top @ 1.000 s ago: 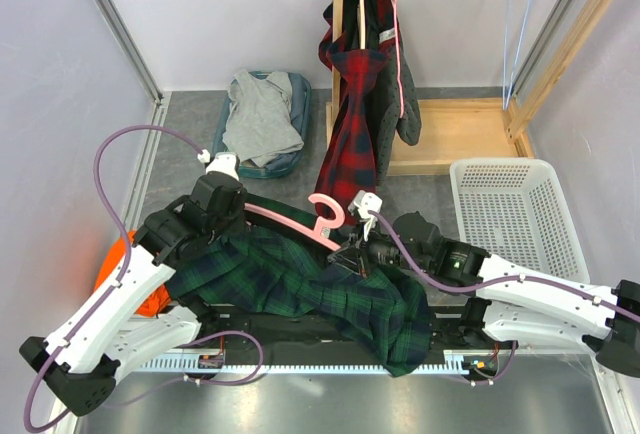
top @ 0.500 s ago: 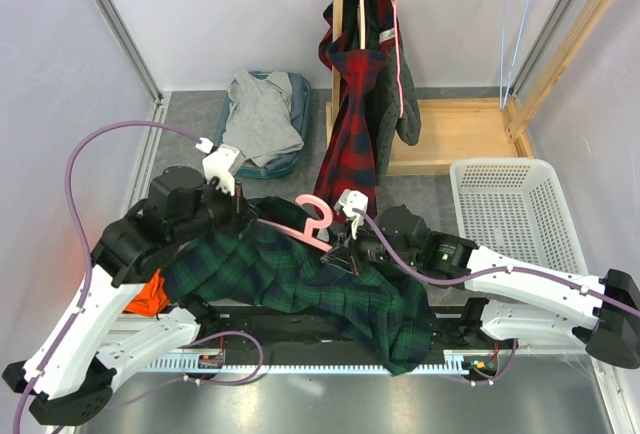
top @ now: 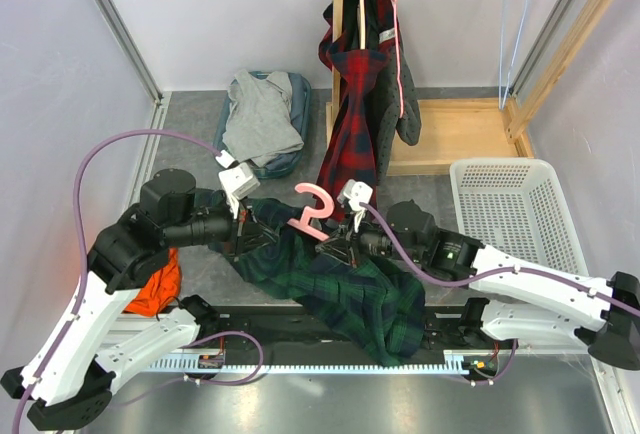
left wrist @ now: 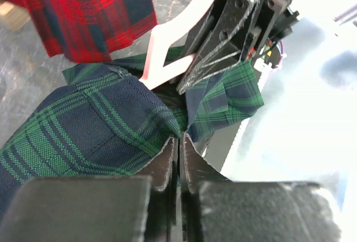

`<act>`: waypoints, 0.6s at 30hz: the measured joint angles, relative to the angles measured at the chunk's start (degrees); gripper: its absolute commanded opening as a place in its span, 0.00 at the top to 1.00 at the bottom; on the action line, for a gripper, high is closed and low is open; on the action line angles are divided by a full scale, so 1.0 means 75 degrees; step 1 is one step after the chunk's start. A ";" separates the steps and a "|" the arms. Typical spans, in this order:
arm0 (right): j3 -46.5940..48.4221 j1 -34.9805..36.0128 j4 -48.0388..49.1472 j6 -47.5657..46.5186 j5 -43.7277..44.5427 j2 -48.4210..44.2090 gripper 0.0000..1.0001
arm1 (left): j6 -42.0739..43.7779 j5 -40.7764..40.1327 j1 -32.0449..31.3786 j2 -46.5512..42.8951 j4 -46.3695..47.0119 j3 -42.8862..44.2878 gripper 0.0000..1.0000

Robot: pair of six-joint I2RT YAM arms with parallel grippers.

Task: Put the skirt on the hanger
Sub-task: Hang the skirt on the hanger.

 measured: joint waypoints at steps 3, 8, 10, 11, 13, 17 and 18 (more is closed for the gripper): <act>0.0026 0.0000 -0.0073 -0.0064 0.0009 -0.0245 1.00 | 0.0149 0.0114 0.0000 0.0003 0.0050 0.0006 0.43; 0.0382 0.0000 -0.0557 -0.0280 0.0029 -0.0664 1.00 | 0.0274 -0.0087 -0.0003 0.0009 0.0058 0.0318 0.21; 0.0568 0.0000 -0.0799 -0.0373 0.0017 -0.0828 1.00 | 0.0280 -0.0332 -0.0003 -0.0015 0.0125 0.0557 0.20; 0.0656 0.0000 -0.0924 -0.0408 0.0009 -0.0895 1.00 | 0.0280 -0.0437 -0.0003 -0.0044 0.0184 0.0653 0.19; 0.0892 0.0000 -0.1271 -0.0493 -0.0015 -0.1017 1.00 | 0.0280 -0.0772 -0.0003 -0.0201 0.0423 0.0828 0.18; 0.1207 0.0000 -0.1877 -0.0621 -0.0198 -0.1244 1.00 | 0.0277 -0.1440 -0.0003 -0.0796 0.1128 0.0854 0.12; 0.1236 0.0000 -0.1990 -0.0632 -0.0233 -0.1291 1.00 | 0.0280 -0.1539 -0.0003 -0.0950 0.1309 0.0851 0.11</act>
